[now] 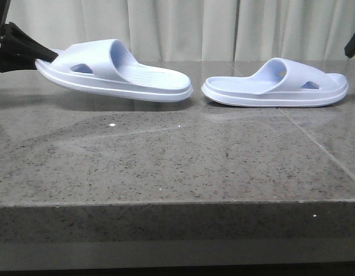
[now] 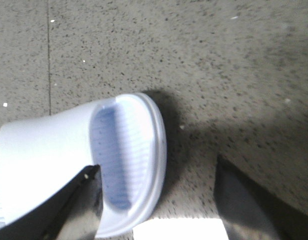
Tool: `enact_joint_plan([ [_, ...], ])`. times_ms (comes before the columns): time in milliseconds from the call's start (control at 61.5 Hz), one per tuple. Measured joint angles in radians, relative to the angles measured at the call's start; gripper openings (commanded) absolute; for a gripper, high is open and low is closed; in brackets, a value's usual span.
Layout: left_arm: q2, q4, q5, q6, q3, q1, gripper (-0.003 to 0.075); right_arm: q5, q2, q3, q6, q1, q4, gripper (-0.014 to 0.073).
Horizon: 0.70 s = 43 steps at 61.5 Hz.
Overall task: Insert blue slippers together front up
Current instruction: 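Grasp the heel of the other slipper with the right gripper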
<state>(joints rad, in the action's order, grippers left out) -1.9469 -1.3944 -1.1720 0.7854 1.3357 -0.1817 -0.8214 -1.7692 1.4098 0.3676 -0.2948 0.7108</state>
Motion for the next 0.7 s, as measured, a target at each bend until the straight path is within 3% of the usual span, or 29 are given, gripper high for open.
enact_joint_plan([
  [163, 0.000, 0.000, 0.000, 0.000, 0.001, 0.000, -0.0020, -0.074, -0.102, 0.073, 0.031, -0.027, 0.071, 0.0393],
  [699, 0.000, 0.000, 0.000, 0.000, 0.001, 0.000, -0.0020, -0.142, -0.220, 0.137, 0.062, -0.005, 0.135, 0.0393],
])
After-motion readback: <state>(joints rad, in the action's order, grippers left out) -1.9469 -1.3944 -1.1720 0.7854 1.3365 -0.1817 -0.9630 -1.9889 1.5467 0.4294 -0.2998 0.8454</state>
